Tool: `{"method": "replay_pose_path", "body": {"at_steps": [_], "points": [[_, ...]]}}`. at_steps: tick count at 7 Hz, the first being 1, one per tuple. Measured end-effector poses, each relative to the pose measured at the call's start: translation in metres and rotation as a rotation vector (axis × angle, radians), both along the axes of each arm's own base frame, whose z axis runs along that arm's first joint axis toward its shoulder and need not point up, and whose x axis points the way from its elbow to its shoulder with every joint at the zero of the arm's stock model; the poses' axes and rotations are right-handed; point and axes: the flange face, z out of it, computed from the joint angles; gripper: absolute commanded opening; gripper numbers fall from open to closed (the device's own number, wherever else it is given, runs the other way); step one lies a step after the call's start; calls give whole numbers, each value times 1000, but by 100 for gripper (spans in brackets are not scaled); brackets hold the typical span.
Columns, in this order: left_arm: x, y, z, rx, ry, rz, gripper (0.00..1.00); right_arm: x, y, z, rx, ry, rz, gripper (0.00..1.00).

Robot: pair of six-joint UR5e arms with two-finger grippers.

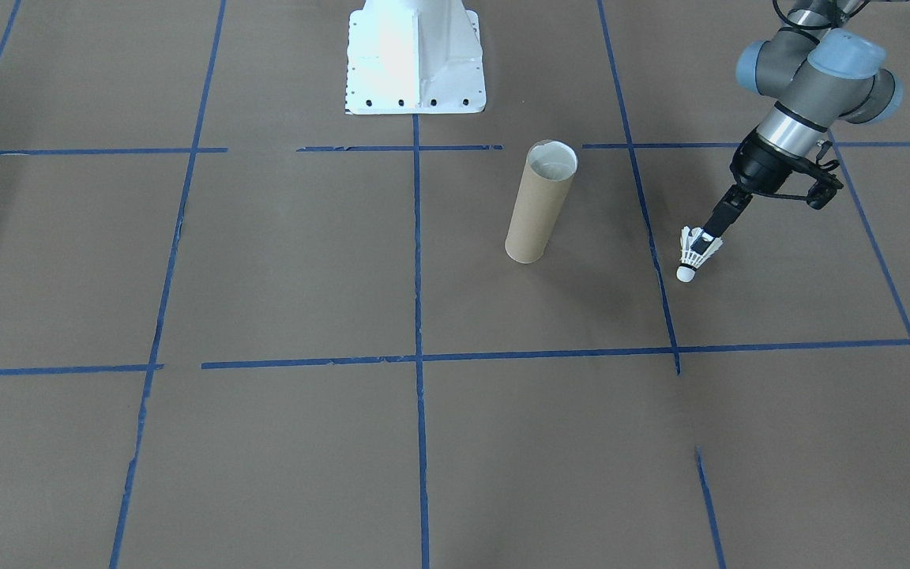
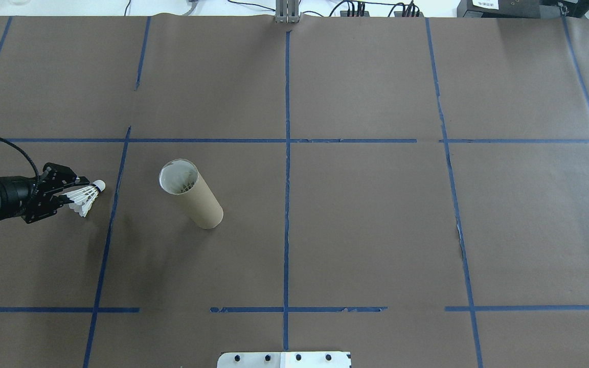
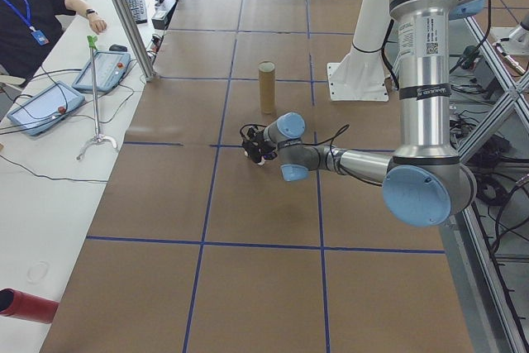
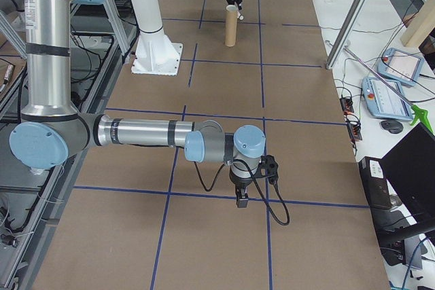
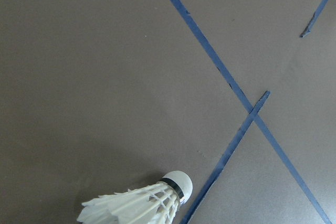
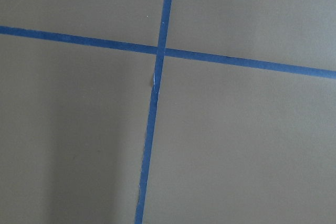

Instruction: Collect badminton balls into bucket

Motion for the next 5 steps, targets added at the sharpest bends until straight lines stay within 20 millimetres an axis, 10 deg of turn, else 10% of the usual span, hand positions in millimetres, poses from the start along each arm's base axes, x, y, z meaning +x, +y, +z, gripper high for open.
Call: {"method": "replay_pose_path", "body": {"at_steps": [5], "points": [[0, 1, -4, 6, 6, 12, 0, 0, 0, 0, 0, 0, 0, 100]]}}
